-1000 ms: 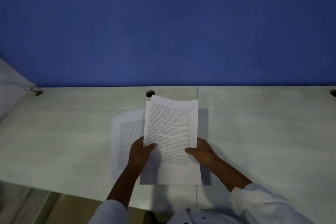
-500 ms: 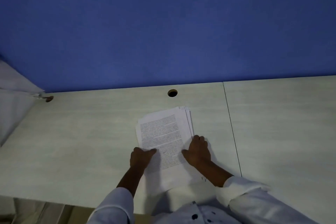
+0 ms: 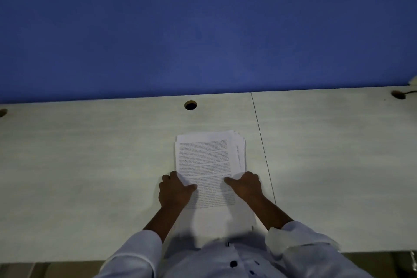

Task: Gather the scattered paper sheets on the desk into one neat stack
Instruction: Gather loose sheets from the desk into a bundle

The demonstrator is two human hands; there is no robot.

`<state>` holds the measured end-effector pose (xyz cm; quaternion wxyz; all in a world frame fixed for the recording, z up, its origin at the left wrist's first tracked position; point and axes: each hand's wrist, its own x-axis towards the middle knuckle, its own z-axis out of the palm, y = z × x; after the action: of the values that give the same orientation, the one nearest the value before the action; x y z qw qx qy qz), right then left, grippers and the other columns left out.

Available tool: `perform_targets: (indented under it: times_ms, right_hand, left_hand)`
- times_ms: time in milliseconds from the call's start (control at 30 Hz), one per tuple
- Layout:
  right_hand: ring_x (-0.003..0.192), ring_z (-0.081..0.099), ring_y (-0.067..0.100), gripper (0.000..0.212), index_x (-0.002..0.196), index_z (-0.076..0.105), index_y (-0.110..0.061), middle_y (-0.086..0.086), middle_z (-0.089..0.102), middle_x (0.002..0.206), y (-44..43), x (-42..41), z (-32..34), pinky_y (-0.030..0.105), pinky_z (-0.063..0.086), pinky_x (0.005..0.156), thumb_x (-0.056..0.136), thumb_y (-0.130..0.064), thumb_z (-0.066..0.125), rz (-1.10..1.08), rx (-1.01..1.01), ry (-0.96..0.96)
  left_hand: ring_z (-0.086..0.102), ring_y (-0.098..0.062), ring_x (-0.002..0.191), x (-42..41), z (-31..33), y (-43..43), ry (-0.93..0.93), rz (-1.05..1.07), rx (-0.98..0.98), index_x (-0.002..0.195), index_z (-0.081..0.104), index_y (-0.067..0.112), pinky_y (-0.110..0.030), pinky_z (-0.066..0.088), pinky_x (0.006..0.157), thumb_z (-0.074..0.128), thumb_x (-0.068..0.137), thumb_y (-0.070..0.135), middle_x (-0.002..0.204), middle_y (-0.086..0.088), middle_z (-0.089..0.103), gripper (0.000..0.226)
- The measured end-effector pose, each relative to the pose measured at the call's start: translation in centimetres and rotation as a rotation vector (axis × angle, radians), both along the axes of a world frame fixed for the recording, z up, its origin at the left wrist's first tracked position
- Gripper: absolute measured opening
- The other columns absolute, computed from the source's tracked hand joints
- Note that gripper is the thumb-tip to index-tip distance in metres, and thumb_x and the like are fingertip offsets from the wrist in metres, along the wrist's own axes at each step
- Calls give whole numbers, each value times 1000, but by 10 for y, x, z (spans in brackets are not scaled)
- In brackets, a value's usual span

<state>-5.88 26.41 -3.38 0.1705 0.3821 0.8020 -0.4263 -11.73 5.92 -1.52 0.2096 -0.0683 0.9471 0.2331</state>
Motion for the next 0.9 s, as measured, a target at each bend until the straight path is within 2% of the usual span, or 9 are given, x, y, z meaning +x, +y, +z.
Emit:
perform_targets:
  times_ms: [167,300,467,533,600,700,767,833,900]
  right_hand:
    - [97,66,21,63,118,60,-8,7,68,112,11,18,17,24,56,72,71,-46,81,-78,-205,73]
    - [100,65,21,69,124,57,-9,4,66,115,22,29,10,29,56,81,71,-48,81,-37,-267,65]
    - [95,67,18,54,117,66,-12,5,70,111,29,40,7,30,56,84,77,-47,76,119,-309,57]
    - [99,63,17,59,119,62,-13,1,67,115,25,45,7,29,54,85,75,-51,76,219,-287,62]
    - [113,56,23,75,127,55,-14,5,58,126,17,51,5,37,50,95,71,-62,71,356,-155,52]
    - [131,38,31,81,141,37,-10,12,39,141,8,62,6,43,42,103,80,-54,67,507,43,39]
    - [131,37,29,76,141,34,-11,11,37,142,8,68,6,42,43,99,84,-50,65,551,128,83]
    - [129,39,27,73,140,35,-11,10,38,140,12,71,4,40,44,97,85,-49,65,582,136,123]
    - [128,40,26,73,140,36,-12,9,40,139,19,70,5,39,44,98,84,-48,66,598,67,129]
  left_hand:
    - [52,-30,116,43,1,9,13,63,31,127,48,11,-39,48,86,75,73,51,124,-12,51,72]
    - [54,-28,112,79,-1,16,13,144,79,121,50,14,-40,51,86,75,72,50,120,-9,53,66]
    - [55,-29,111,115,0,21,-19,280,102,125,49,18,-41,51,89,75,72,49,119,-8,52,67]
    - [53,-33,113,131,2,23,-25,378,104,129,48,19,-43,49,93,75,72,49,119,-11,52,69]
    - [49,-38,117,149,3,28,-28,490,4,133,46,15,-44,42,98,75,73,50,124,-17,50,75]
    - [47,-37,119,171,2,33,-39,671,-28,129,46,3,-43,39,101,78,72,50,125,-20,50,80]
    - [56,-30,108,178,3,26,-79,860,168,115,52,-2,-37,49,89,83,71,44,114,-16,57,71]
    - [66,-23,80,185,2,14,-157,975,438,87,63,-3,-27,53,66,85,70,39,90,-10,71,50]
    - [69,-22,76,189,1,5,-247,927,654,82,72,3,-26,54,66,85,69,40,77,-3,76,42]
